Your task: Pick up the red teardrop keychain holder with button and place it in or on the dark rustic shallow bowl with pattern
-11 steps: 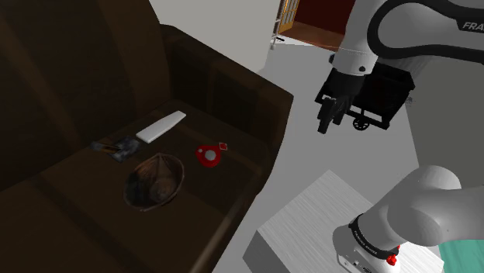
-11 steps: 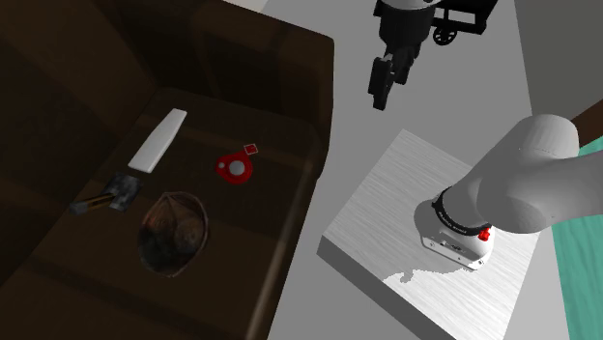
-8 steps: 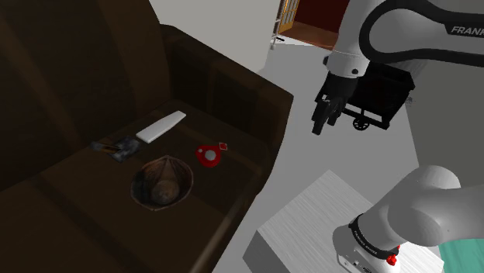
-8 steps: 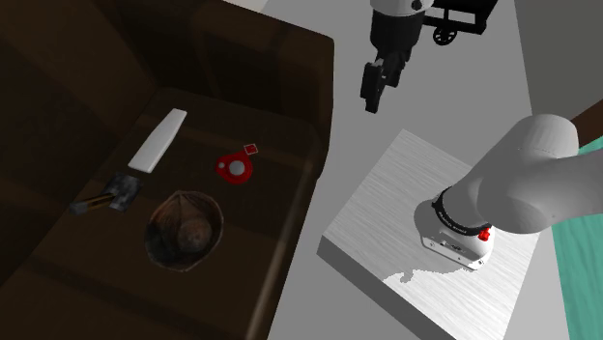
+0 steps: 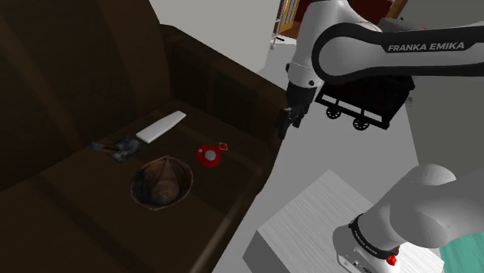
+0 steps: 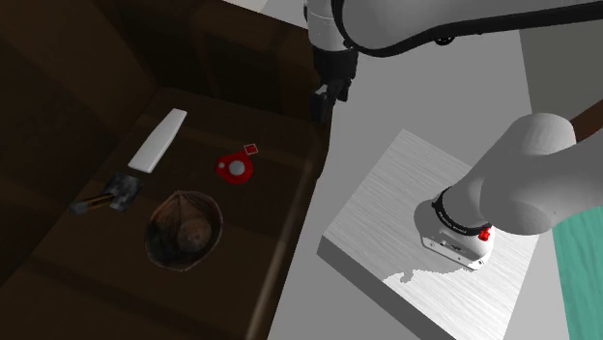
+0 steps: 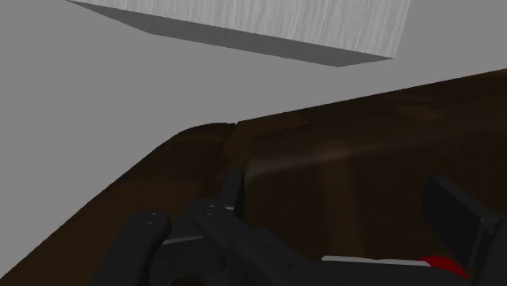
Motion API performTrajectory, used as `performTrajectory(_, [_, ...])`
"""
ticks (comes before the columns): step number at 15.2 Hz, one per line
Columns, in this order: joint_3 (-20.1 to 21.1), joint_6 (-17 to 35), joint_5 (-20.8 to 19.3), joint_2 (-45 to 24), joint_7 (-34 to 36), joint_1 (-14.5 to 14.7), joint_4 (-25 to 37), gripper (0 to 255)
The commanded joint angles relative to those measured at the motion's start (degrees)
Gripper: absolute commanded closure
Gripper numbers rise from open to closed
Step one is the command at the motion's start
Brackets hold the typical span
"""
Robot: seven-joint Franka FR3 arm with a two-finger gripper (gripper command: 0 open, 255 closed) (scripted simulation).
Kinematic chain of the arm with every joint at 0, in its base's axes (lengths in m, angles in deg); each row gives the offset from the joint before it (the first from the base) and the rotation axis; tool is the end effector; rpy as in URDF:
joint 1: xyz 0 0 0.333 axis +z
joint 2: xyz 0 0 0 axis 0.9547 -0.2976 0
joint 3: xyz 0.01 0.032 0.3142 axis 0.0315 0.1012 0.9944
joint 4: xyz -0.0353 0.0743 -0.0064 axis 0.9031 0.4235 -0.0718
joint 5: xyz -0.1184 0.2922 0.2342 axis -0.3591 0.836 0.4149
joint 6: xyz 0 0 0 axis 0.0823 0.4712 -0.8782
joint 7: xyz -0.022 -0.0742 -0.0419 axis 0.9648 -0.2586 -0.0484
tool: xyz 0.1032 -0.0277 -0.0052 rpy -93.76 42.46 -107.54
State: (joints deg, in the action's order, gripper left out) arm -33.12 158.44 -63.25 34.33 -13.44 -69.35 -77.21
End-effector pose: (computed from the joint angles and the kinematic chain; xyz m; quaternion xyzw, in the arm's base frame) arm 0.3776 0.1002 0.4792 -0.9955 -0.0762 0.0546 0.0141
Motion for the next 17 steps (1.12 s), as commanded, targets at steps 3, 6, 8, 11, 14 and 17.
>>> performTrajectory(3, [3.15, 6.52, -0.79, -7.0, 1.22, 1.19, 2.61, 0])
performTrajectory(6, [5.43, 10.75, -2.24, -12.56, 2.53, 1.87, 5.32, 0])
performTrajectory(8, [6.87, 13.27, -3.66, -16.36, 3.62, 2.31, 7.42, 0])
performTrajectory(11, [8.83, 16.56, -6.5, -22.19, 5.59, 3.03, 11.03, 0])
performTrajectory(14, [10.41, 19.15, -10.13, -28.16, 7.91, 4.02, 15.19, 0])
performTrajectory(17, [11.5, 21.01, -14.35, -34.23, 10.41, 5.43, 19.91, 0])
